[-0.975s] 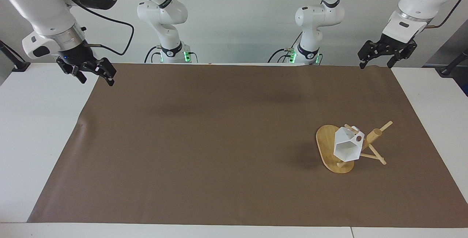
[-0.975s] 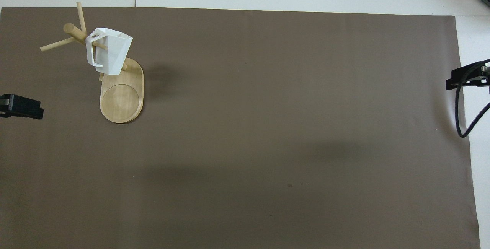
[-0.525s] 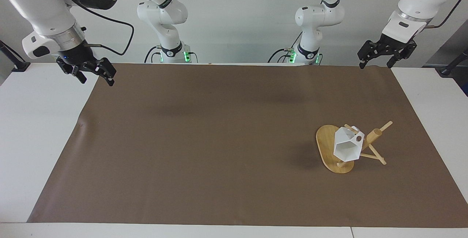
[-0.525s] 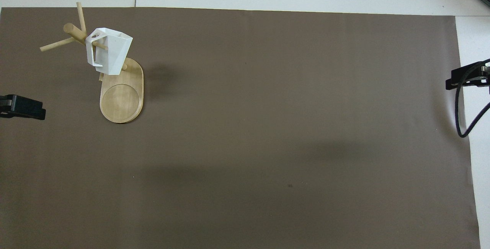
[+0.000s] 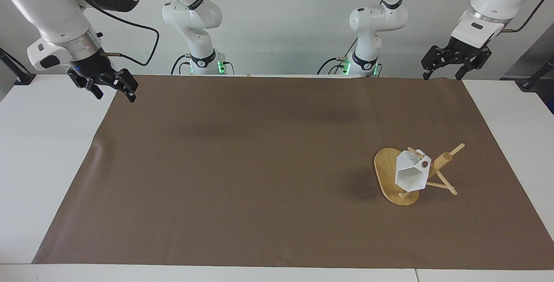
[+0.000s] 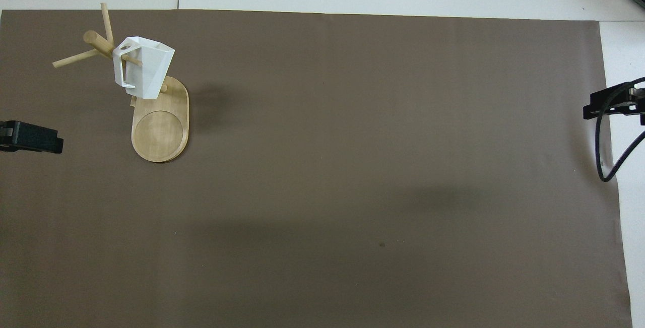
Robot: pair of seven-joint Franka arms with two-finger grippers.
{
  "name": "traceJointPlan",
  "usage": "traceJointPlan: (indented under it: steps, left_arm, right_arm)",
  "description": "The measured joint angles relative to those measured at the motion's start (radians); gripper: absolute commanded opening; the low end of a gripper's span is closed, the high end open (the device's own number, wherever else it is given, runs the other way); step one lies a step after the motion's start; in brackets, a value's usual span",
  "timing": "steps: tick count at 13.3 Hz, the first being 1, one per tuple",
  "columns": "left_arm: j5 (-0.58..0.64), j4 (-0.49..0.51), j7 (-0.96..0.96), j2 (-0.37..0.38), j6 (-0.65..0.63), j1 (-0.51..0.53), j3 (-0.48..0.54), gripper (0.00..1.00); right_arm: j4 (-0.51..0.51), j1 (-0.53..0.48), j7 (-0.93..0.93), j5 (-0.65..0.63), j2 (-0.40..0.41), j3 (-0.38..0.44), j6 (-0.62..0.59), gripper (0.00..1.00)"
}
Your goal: Hang cup on rack
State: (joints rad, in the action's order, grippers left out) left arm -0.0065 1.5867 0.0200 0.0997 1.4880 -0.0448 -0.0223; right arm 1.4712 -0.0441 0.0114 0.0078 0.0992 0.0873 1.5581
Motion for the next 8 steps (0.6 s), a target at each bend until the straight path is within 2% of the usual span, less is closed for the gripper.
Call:
traceJointPlan:
  steps: [8]
  left_arm:
    - [0.000, -0.023, 0.000, 0.004, -0.017, 0.000, 0.006, 1.00]
  right_arm:
    - [0.009, 0.002, 0.000, 0.000, 0.000, 0.000, 0.000, 1.00]
